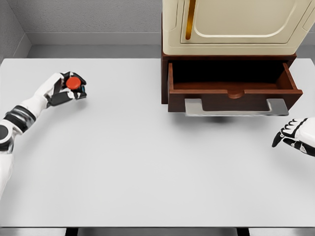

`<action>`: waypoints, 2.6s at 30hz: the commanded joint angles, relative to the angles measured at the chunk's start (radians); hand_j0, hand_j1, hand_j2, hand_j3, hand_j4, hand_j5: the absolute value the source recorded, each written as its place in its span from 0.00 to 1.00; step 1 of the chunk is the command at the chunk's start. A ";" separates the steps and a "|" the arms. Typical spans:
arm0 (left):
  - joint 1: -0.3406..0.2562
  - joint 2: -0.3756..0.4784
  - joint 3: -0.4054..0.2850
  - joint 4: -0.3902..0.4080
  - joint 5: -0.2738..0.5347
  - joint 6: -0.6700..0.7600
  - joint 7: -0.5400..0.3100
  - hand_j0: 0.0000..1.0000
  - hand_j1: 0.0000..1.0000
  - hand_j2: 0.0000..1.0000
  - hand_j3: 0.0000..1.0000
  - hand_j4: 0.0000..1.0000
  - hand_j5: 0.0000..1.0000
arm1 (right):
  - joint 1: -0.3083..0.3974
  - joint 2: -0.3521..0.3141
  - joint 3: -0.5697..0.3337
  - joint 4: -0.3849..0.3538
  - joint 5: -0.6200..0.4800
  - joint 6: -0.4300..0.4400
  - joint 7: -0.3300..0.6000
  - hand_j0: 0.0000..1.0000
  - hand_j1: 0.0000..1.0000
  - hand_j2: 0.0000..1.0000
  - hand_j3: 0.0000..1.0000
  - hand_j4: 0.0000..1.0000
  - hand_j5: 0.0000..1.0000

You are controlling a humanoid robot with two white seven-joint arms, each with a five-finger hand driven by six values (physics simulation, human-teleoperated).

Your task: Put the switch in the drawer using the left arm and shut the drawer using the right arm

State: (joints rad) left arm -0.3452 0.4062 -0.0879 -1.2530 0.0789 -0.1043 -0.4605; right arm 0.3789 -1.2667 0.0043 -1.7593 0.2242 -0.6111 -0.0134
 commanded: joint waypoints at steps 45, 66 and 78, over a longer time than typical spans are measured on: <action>-0.023 -0.193 -0.133 -0.548 -0.765 0.003 0.000 0.33 0.33 0.33 0.33 0.33 0.33 | 0.000 -0.003 -0.001 0.001 -0.006 0.000 0.001 0.45 0.45 0.45 0.45 0.45 0.45; -0.124 -0.242 -0.285 -0.548 -0.889 -0.051 -0.001 0.30 0.30 0.30 0.30 0.30 0.30 | 0.000 -0.003 -0.001 0.001 -0.006 0.000 0.001 0.46 0.46 0.46 0.46 0.46 0.46; -0.175 -0.313 -0.343 -0.528 -0.976 -0.043 -0.001 0.30 0.30 0.30 0.30 0.30 0.30 | 0.000 -0.003 -0.001 0.001 -0.006 0.000 0.001 0.45 0.45 0.45 0.45 0.45 0.45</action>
State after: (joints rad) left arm -0.5261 0.1098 -0.4250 -1.7865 -0.8832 -0.1497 -0.4630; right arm 0.3789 -1.2683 0.0033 -1.7578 0.2242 -0.6111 -0.0119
